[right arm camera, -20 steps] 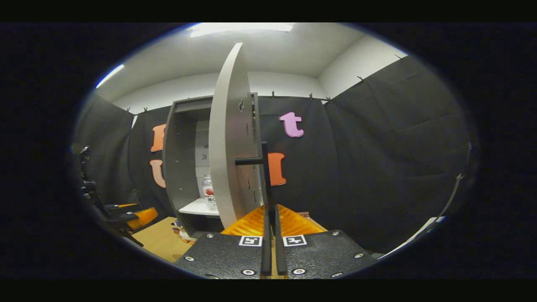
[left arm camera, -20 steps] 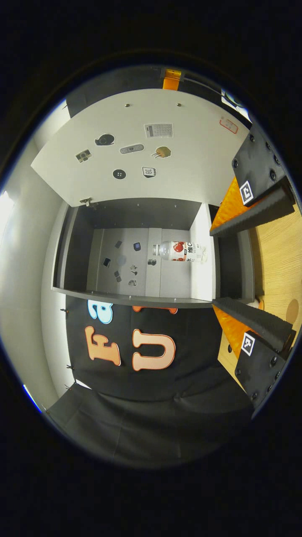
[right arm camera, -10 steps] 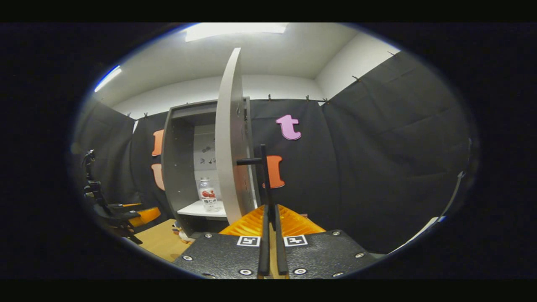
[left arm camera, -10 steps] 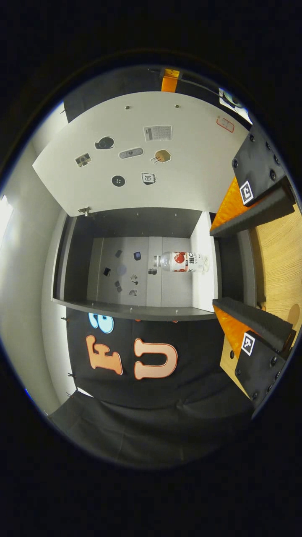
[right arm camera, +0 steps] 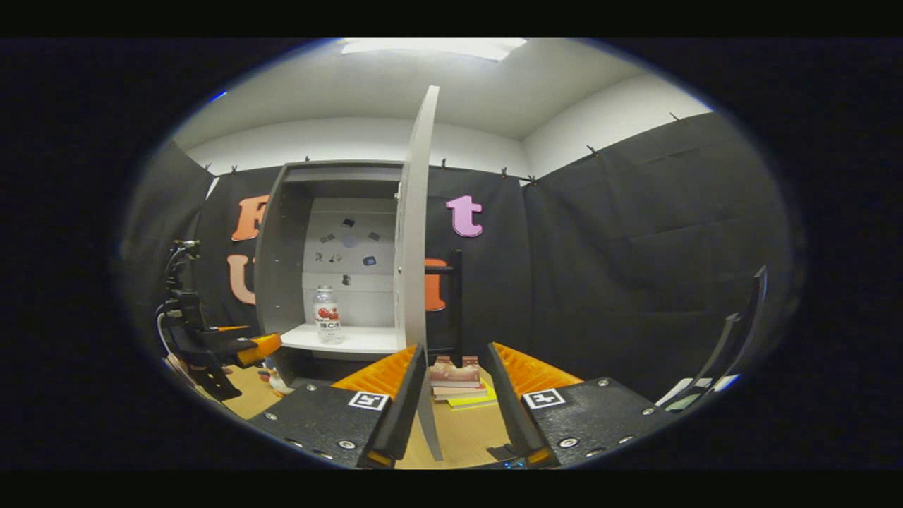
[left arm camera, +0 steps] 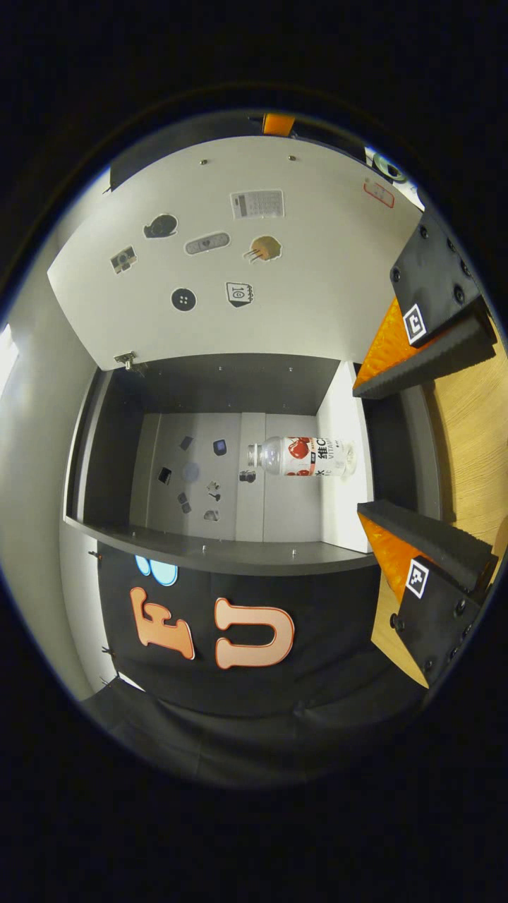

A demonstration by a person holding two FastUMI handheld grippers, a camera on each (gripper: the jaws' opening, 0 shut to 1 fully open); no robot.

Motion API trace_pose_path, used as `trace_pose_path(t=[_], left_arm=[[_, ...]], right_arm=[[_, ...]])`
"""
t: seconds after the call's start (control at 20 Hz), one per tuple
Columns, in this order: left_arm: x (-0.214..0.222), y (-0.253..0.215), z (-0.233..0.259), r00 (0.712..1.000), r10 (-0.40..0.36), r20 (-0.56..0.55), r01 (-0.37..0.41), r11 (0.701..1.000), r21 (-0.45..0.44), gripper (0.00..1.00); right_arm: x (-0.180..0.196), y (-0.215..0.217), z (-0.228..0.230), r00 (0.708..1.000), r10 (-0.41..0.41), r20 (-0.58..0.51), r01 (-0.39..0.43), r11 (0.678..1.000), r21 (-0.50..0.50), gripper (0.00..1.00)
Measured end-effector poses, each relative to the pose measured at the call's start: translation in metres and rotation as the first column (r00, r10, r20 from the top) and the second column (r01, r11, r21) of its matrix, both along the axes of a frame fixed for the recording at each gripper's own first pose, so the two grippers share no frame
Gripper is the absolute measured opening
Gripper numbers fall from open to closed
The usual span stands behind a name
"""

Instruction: Open the cabinet door with the right hand, grasp the bottle in the cabinet with the left hand and place it on the coaster, then close the cabinet door with the right hand.

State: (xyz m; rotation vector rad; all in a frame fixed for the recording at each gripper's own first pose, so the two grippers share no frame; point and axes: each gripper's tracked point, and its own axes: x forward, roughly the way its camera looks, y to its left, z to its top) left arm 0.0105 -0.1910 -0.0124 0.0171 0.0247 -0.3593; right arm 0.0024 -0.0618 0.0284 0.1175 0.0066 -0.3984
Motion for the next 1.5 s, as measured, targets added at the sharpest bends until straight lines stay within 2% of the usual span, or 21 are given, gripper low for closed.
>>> trace_pose_path(t=[0.15, 0.35, 0.4, 0.45, 0.55, 0.7, 0.75, 0.9, 1.2, 1.5], left_arm=[[0.031, -0.01, 0.0, 0.999, -0.029, 0.016, 0.029, 1.0, 0.004, 0.95], [0.071, -0.024, 0.003, 0.997, -0.06, 0.052, 0.059, 0.998, 0.033, 0.94], [0.08, -0.028, 0.003, 0.996, -0.068, 0.057, 0.066, 0.997, 0.038, 0.94], [0.088, -0.031, 0.003, 0.995, -0.076, 0.059, 0.074, 0.996, 0.042, 0.95], [0.103, -0.038, 0.003, 0.993, -0.096, 0.064, 0.094, 0.995, 0.041, 0.94], [0.128, -0.043, 0.004, 0.991, -0.108, 0.076, 0.105, 0.994, 0.04, 0.94], [0.137, -0.044, 0.004, 0.991, -0.11, 0.079, 0.107, 0.993, 0.04, 0.95], [0.162, -0.05, 0.005, 0.99, -0.117, 0.084, 0.115, 0.993, 0.028, 0.94], [0.2, -0.063, -0.002, 0.988, -0.136, 0.075, 0.136, 0.991, 0.011, 0.94], [0.214, -0.066, -0.012, 0.988, -0.141, 0.067, 0.141, 0.99, 0.002, 0.95]], right_arm=[[0.0, 0.004, 0.009, 1.0, -0.005, 0.029, 0.006, 1.0, -0.029, 0.7], [0.006, 0.0, 0.016, 0.998, -0.044, 0.037, 0.048, 0.992, -0.113, 0.78], [0.006, -0.001, 0.015, 0.998, -0.056, 0.026, 0.059, 0.99, -0.127, 0.75], [0.004, -0.002, 0.014, 0.998, -0.066, 0.017, 0.068, 0.988, -0.139, 0.84], [0.004, -0.001, 0.016, 0.997, -0.078, 0.012, 0.078, 0.986, -0.15, 0.89], [0.013, 0.006, 0.019, 0.998, -0.052, 0.026, 0.056, 0.986, -0.159, 0.94], [0.016, 0.005, 0.019, 0.998, -0.052, 0.024, 0.056, 0.984, -0.169, 0.91], [0.02, 0.004, 0.018, 0.999, -0.054, 0.009, 0.055, 0.98, -0.189, 0.92], [0.028, 0.018, 0.006, 0.999, -0.037, -0.02, 0.035, 0.993, -0.113, 0.92], [0.028, 0.02, 0.0, 0.998, -0.04, -0.04, 0.038, 0.997, -0.069, 0.92]])
